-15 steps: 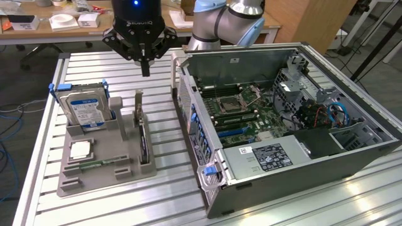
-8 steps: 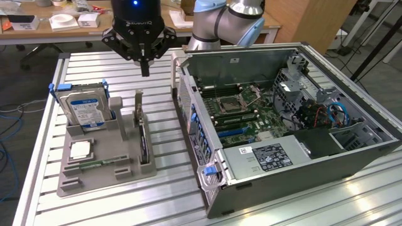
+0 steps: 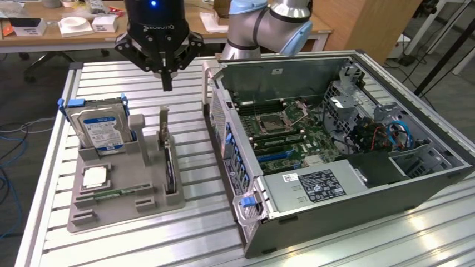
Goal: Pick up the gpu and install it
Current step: 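Reach for the gpu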
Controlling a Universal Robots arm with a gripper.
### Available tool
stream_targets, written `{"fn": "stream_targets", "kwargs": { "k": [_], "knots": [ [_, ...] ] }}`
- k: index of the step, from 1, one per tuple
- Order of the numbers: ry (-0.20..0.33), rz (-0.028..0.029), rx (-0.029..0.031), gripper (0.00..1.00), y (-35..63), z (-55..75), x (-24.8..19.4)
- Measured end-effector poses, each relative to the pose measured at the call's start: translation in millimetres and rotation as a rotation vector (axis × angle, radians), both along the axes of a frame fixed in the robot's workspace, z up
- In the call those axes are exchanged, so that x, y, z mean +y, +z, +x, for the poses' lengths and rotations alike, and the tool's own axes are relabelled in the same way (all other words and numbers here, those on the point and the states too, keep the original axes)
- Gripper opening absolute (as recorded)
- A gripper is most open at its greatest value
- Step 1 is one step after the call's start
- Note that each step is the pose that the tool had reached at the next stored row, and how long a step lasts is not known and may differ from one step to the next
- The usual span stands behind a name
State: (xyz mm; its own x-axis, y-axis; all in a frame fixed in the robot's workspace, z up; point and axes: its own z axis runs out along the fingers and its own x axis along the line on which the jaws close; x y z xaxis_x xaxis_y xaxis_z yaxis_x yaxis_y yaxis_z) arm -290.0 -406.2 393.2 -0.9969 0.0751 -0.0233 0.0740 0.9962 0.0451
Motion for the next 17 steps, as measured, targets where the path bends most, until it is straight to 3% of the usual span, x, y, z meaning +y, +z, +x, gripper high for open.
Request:
{"fn": "stream_targets", "kwargs": {
  "k": [17],
  "knots": [
    [0.0, 0.0, -0.0001, 0.11, -0.2, -12.7, -4.1]
  ]
}}
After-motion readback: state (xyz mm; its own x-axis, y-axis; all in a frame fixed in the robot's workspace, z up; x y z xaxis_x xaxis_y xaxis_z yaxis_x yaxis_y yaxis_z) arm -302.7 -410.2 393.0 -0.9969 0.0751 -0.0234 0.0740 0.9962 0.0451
